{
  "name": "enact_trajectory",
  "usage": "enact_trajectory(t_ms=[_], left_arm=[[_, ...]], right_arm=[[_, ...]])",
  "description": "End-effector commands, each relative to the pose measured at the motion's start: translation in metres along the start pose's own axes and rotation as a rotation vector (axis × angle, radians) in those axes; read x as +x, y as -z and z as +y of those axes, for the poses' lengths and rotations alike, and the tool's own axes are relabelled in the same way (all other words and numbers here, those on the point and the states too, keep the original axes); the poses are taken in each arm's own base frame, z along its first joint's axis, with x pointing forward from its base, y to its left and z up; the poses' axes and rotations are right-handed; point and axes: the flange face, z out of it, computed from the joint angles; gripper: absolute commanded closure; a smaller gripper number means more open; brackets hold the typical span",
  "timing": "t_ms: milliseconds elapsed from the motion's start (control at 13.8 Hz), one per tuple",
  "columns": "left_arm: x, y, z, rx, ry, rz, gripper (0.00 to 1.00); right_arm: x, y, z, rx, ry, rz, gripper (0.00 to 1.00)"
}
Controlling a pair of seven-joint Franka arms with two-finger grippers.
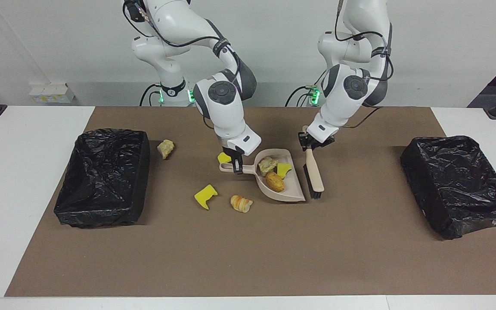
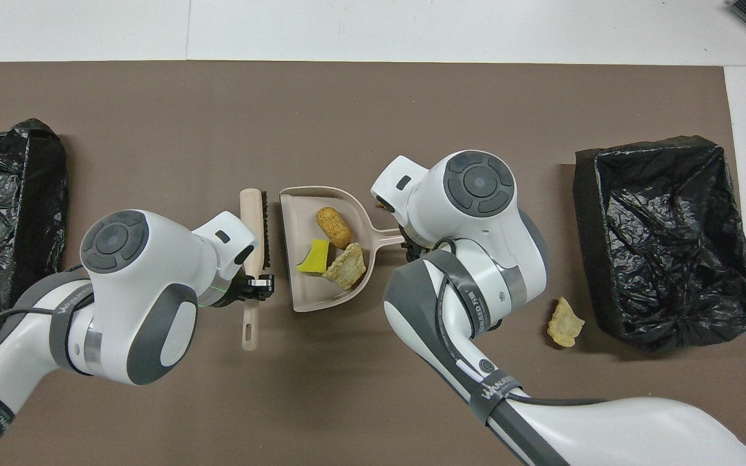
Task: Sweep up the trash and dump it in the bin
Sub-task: 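Sweep bread and sponge pieces into the dustpan with the left gripper's brush, then carry the loaded dustpan with the right gripper over the nearby black bin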
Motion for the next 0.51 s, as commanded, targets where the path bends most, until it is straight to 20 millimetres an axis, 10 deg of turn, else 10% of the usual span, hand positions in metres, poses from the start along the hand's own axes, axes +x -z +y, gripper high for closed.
enact_trajectory(t_ms=[0,436], left_arm=[[0.006,0.021,-0.013,0.033,0.048,0.009,1.0],[0.013,0.062,-0.048,0.072,0.135,-0.06,1.0]], right_arm=[[-0.005,0.003,0.003,-0.022,0.013,0.057,1.0],[-0.037,0.03,0.011,-0.038,0.003,0.088,1.0]])
